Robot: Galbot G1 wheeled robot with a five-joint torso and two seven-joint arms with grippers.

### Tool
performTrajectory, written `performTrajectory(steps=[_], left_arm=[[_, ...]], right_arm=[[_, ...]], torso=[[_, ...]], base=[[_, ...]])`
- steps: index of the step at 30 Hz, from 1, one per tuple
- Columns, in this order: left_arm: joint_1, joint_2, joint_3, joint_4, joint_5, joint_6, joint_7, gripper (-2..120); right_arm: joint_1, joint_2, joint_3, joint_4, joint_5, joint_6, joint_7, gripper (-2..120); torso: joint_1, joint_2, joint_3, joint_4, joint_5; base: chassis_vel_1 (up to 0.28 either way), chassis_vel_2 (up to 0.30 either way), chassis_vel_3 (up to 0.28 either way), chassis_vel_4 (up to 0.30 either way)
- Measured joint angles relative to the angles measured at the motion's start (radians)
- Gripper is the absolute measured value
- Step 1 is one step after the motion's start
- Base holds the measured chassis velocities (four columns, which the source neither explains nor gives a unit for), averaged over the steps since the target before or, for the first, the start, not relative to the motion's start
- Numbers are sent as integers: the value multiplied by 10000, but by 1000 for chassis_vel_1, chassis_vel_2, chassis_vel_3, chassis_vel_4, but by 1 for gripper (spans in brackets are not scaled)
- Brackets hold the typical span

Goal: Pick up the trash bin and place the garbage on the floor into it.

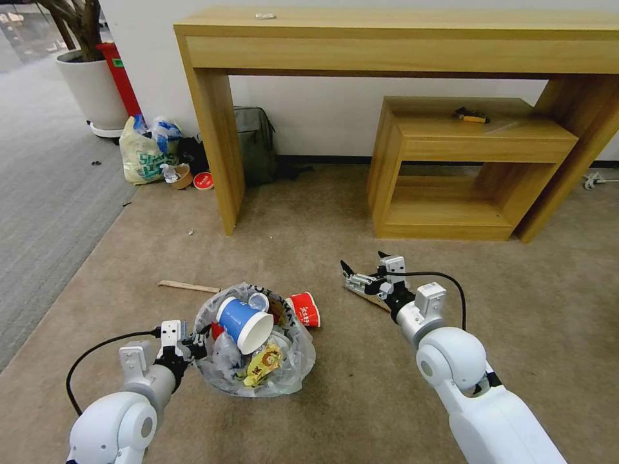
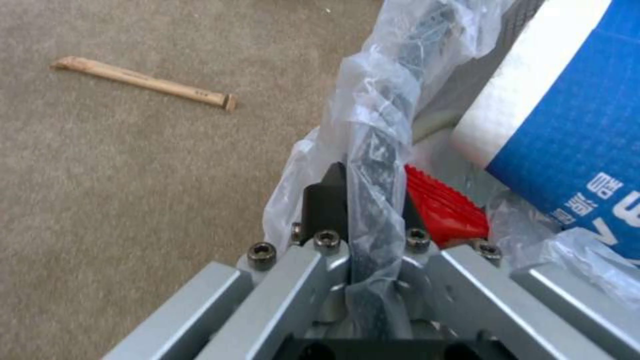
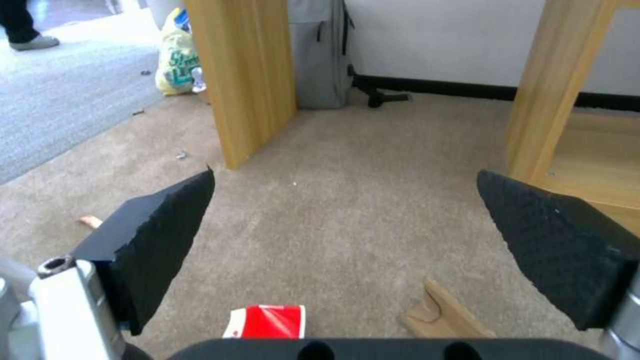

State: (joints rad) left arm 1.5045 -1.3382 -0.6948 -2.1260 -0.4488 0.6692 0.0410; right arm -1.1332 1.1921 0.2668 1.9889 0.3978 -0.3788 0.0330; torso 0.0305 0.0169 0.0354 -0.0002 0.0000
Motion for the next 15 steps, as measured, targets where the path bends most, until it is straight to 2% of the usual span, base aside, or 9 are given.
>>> performTrajectory(steps=[15], left_arm=[[-11, 23, -6, 39, -8, -29, 24, 0]], right_arm=[[-6, 6, -49, -163, -13, -139, 26, 100]], torso=[[1, -1, 1, 1, -1]], base=[[-93, 89, 87, -90]])
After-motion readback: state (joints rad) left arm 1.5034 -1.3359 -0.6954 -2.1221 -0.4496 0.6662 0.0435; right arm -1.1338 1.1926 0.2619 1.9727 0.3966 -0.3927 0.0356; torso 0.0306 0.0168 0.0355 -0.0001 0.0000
